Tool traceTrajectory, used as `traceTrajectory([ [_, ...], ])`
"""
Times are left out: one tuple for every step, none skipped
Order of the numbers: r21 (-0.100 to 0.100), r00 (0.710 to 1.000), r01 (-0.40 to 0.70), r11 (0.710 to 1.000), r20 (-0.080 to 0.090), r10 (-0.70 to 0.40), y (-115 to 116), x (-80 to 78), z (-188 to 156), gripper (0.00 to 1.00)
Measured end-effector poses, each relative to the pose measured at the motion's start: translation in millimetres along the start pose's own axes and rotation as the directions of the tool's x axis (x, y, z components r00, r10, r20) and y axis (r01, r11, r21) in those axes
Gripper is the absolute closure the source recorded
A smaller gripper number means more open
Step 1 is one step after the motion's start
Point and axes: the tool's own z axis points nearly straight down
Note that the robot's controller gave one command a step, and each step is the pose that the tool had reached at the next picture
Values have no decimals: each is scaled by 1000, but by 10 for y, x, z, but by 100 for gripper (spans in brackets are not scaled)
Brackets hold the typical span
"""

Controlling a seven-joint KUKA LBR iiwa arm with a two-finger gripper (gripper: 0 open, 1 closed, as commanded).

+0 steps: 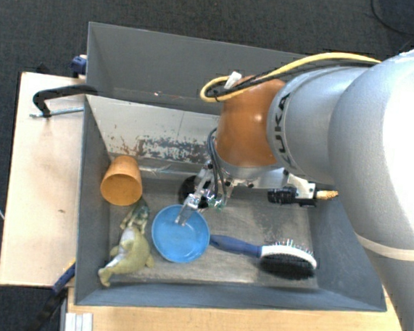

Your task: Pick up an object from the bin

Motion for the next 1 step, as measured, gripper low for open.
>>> traceTrajectory([
  [-2, 1000, -3, 1000, 8, 3, -4, -31, -18, 100],
])
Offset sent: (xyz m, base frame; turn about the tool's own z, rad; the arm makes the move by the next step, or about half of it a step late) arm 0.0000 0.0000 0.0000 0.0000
